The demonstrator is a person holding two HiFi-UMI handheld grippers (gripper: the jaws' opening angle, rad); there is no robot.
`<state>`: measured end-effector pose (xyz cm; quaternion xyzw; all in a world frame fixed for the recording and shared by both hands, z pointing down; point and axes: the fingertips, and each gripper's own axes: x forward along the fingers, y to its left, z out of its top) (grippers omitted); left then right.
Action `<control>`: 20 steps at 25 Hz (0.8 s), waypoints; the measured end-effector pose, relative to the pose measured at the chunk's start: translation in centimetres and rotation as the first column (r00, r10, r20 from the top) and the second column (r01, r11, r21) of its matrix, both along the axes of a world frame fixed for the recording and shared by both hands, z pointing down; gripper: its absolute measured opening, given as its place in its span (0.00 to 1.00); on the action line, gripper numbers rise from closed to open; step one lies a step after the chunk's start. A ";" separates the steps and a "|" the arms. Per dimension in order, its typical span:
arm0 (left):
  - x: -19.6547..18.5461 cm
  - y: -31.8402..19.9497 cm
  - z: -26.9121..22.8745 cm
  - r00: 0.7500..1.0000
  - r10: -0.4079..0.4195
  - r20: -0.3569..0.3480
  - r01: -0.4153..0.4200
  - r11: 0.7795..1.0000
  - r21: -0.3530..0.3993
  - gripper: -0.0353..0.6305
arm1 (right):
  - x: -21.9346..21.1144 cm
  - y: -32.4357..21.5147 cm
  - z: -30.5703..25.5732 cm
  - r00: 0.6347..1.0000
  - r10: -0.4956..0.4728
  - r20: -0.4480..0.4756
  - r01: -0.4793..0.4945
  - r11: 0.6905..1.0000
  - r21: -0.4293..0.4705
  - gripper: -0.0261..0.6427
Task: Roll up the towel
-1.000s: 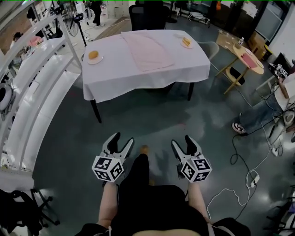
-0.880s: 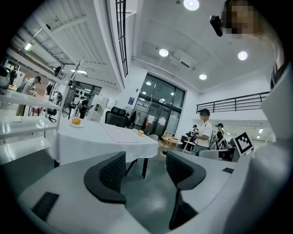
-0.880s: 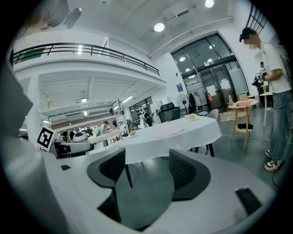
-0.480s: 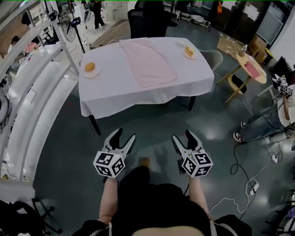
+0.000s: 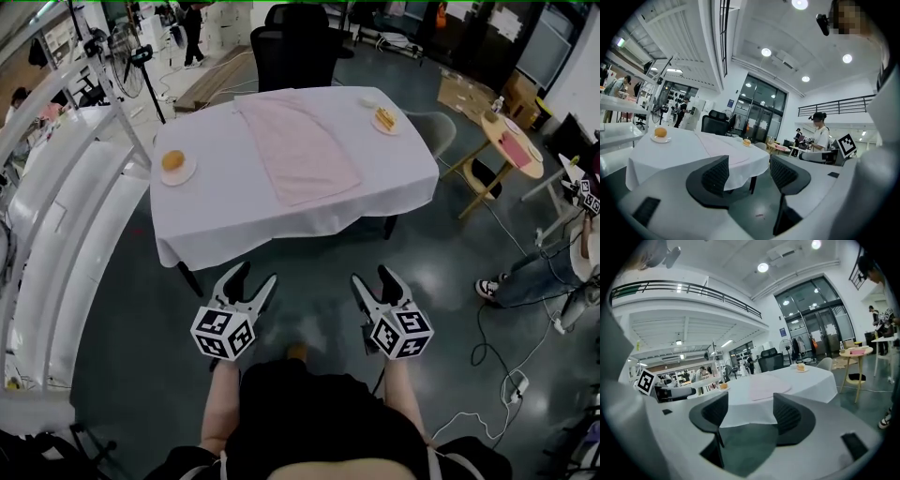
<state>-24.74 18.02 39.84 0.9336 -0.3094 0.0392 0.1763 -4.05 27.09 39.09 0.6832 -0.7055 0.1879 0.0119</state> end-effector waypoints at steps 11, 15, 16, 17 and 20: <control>0.9 -4.6 2.0 0.999 0.046 0.019 -0.045 0.998 -0.041 0.48 | 0.3 -4.5 1.4 1.000 0.005 -0.002 -0.005 0.999 -0.047 0.50; 1.4 -4.7 2.9 0.998 0.051 0.027 -0.049 0.996 -0.074 0.48 | 0.9 -4.0 2.2 1.000 0.016 -0.003 -0.016 0.996 -0.088 0.50; 1.5 -4.7 3.0 0.998 0.051 0.027 -0.048 0.996 -0.081 0.48 | 1.0 -4.1 2.4 1.000 0.014 -0.003 -0.014 0.995 -0.099 0.50; 1.7 -4.8 3.2 0.998 0.050 0.027 -0.048 0.995 -0.088 0.48 | 1.1 -4.3 2.5 1.000 0.010 -0.004 -0.010 0.994 -0.106 0.51; 2.0 -5.4 3.9 0.998 0.045 0.036 -0.042 0.994 -0.099 0.48 | 1.4 -5.6 3.0 1.000 -0.008 -0.001 0.008 0.994 -0.113 0.50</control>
